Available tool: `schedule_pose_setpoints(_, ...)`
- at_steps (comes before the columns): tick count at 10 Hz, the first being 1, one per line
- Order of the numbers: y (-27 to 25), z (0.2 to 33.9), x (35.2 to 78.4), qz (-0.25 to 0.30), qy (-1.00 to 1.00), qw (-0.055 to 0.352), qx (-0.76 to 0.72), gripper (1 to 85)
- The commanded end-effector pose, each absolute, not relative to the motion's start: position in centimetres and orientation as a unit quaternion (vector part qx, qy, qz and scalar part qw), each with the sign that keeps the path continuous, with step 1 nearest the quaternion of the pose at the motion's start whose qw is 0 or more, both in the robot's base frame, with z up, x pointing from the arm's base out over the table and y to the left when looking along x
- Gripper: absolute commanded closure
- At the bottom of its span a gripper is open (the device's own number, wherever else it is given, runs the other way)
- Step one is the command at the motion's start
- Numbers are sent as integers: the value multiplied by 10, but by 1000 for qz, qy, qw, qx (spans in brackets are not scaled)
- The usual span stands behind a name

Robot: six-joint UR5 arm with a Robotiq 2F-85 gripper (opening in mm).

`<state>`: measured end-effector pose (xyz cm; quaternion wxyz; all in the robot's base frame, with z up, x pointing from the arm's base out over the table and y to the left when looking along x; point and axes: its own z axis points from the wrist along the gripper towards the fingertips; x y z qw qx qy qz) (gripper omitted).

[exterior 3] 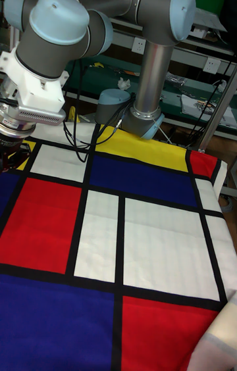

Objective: Put the garbage in the trash can

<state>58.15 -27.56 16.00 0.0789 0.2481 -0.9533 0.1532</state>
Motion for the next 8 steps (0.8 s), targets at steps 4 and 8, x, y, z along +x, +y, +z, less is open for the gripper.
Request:
schedule_pose_setpoints(4, -237, 151, 576, 75, -962, 68, 254, 257)
schedule_pose_setpoints(8, -235, 150, 583, 74, -958, 56, 270, 227)
